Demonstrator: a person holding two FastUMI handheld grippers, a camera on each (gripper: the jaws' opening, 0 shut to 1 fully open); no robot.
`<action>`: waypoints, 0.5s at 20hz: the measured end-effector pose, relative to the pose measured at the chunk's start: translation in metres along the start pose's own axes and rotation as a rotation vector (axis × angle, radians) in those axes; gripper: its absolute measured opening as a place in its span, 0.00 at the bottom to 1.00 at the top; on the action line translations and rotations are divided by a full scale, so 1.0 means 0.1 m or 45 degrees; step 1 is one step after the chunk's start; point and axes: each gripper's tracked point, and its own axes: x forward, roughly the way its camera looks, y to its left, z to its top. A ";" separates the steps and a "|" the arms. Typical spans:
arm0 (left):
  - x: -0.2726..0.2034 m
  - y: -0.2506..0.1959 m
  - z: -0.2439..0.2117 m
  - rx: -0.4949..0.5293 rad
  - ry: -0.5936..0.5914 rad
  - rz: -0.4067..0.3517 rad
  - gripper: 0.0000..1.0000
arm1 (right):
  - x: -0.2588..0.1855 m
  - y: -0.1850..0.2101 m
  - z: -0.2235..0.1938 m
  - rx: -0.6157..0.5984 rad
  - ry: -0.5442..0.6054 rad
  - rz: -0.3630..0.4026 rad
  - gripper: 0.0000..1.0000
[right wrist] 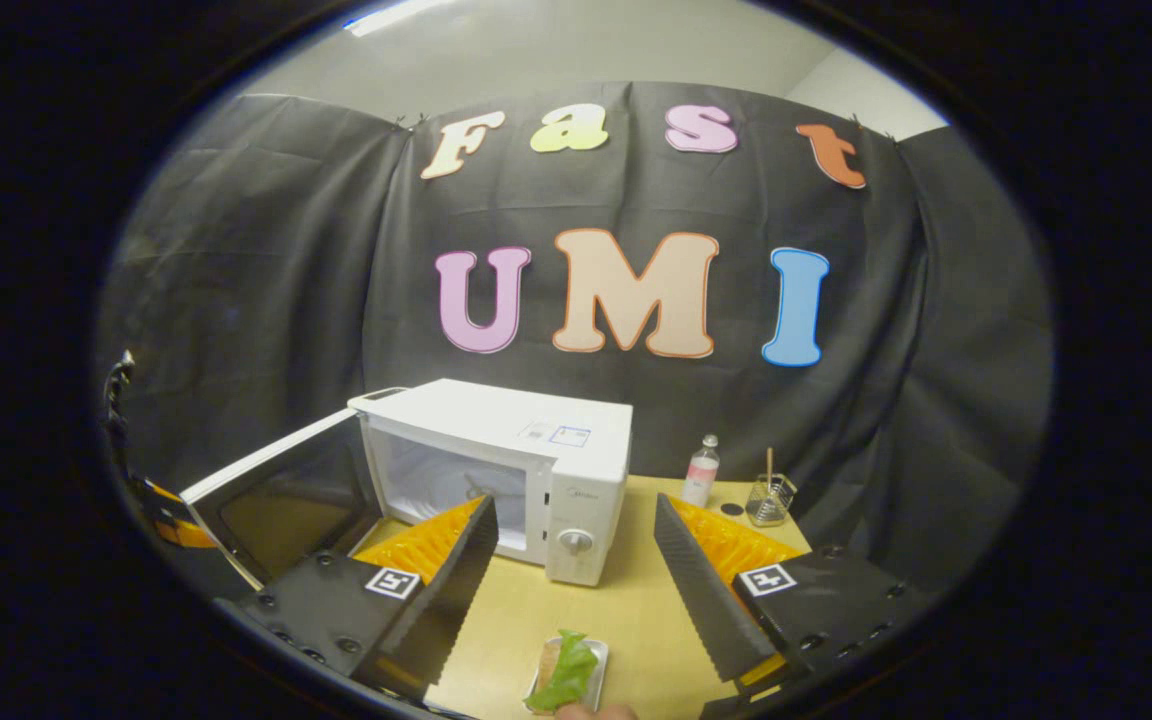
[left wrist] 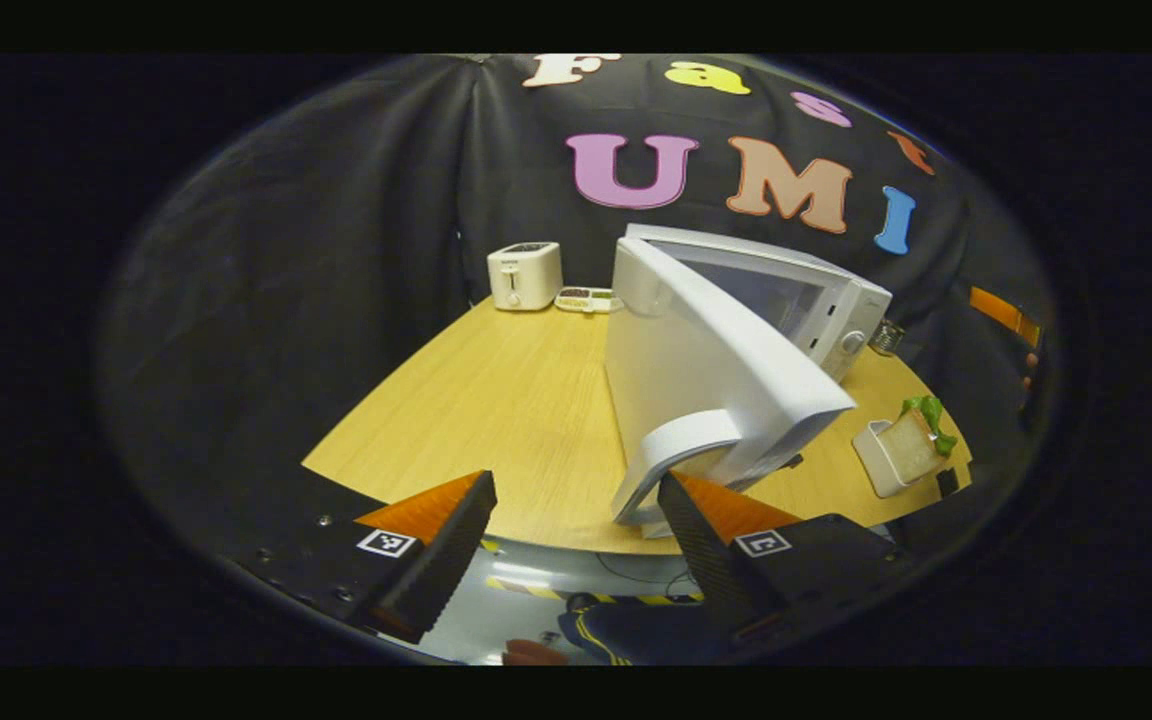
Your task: Open the microwave oven with the left hand, put the food in, and close the microwave oven.
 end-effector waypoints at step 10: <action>-0.62 0.21 0.70 0.055 -0.266 0.201 0.97 | -0.06 -0.05 -1.50 0.079 0.388 -0.015 0.97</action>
